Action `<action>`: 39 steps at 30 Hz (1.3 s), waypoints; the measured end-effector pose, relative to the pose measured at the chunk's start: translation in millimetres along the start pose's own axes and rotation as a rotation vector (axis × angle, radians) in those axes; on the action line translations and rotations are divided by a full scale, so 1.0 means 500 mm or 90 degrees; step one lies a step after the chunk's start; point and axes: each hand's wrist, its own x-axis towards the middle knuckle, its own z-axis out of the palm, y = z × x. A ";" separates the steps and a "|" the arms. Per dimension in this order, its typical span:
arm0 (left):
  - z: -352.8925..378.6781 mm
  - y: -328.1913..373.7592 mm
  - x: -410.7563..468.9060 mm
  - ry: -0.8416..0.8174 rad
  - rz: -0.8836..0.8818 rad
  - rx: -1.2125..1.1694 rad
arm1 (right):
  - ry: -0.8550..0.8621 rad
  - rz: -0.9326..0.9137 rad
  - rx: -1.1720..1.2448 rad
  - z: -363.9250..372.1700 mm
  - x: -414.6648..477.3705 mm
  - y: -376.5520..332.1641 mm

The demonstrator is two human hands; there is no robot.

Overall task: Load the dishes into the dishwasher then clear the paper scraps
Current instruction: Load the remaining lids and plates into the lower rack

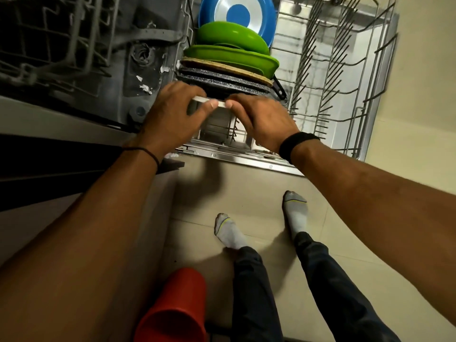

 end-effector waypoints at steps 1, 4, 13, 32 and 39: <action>0.006 0.006 0.009 0.021 -0.020 -0.001 | 0.011 0.044 -0.013 -0.001 0.012 -0.005; 0.010 0.019 0.037 0.067 -0.068 -0.027 | 0.042 0.135 -0.031 -0.010 0.047 -0.019; -0.038 0.134 -0.015 0.017 -0.158 -0.036 | 0.003 0.124 -0.013 -0.106 -0.042 -0.050; -0.401 0.756 -0.420 0.250 -0.273 -0.428 | -0.051 0.024 0.270 -0.675 -0.483 -0.278; -0.386 0.809 -0.505 0.305 -0.277 -0.479 | -0.051 -0.007 0.382 -0.726 -0.550 -0.312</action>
